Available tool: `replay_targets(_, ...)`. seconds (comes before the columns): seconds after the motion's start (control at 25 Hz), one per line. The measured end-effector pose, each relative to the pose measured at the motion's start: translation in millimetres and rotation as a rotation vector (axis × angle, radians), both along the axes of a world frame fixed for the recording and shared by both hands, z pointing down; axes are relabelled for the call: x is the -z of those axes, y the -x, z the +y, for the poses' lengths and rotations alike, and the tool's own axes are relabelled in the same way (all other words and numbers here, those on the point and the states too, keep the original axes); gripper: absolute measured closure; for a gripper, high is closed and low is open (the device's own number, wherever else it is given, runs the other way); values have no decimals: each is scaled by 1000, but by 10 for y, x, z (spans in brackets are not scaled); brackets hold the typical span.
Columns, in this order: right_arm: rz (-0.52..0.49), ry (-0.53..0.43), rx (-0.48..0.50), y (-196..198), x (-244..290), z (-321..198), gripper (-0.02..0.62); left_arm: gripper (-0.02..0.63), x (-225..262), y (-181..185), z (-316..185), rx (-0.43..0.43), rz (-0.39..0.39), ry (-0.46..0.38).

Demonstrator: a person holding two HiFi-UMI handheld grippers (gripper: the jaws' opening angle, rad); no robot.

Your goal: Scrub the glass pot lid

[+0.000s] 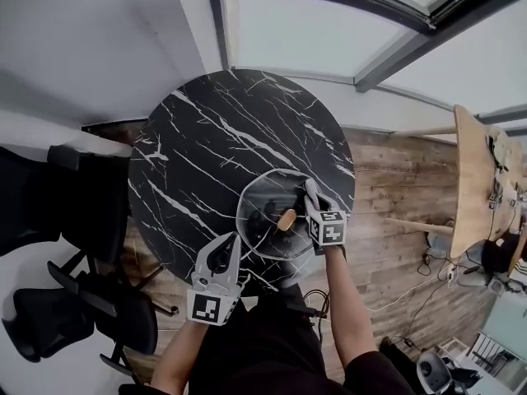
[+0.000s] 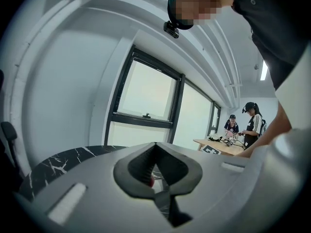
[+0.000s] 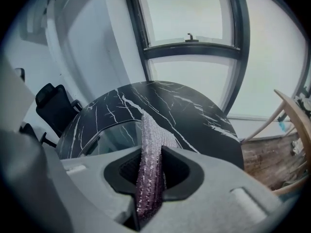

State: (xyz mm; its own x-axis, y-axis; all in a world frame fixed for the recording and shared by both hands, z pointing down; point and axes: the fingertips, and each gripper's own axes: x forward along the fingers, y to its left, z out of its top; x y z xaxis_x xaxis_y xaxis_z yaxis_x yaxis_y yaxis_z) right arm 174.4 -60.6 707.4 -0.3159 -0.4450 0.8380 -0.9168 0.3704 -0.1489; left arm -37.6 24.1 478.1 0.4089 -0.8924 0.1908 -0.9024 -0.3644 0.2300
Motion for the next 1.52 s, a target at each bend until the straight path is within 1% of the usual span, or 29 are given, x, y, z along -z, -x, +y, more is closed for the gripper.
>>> replay_targets(0.08, -5, 15, 12, 35, 7, -39, 519, 604, 5, 39, 22, -2, -5, -2)
replay_targets(0.16, -2, 19, 28, 83, 10, -88, 520, 603, 16, 107, 23, 17, -3, -6)
replay_targets(0.24, 5, 21, 48, 113, 3, -110, 518, 604, 6, 172, 42, 35, 5, 1)
replay_targets(0.4, 9, 33, 85, 202, -6, -170, 518, 604, -48, 297, 72, 44, 14, 23)
replay_targets(0.56, 2, 56, 165, 362, 7, -202, 520, 603, -72, 401, 112, 48, 9, 30)
replay_targets(0.64, 8, 63, 206, 439, 5, -226, 520, 603, -76, 463, 114, 55, 21, 32)
replay_targets(0.76, 40, 66, 281, 561, -20, -261, 520, 604, -2, 582, 65, 85, 50, 3)
replay_targets(0.84, 53, 71, 334, 651, -30, -266, 520, 604, 21, 653, 67, 96, 55, -6)
replay_targets(1.08, 29, 98, 417, 870, -71, -276, 519, 604, 0, 817, 101, 89, 46, -2)
replay_targets(1.24, 36, 109, 468, 969, -81, -258, 518, 603, -28, 870, 159, 57, 40, 10)
replay_targets(1.32, 30, 119, 499, 1019, -80, -239, 520, 603, -85, 893, 203, 32, 26, 31)
replay_targets(1.4, 24, 131, 537, 1082, -74, -216, 522, 603, -135, 933, 217, 23, 14, 45)
replay_targets(1.52, 19, 139, 616, 1211, -60, -146, 522, 604, -149, 994, 211, 24, 13, 45)
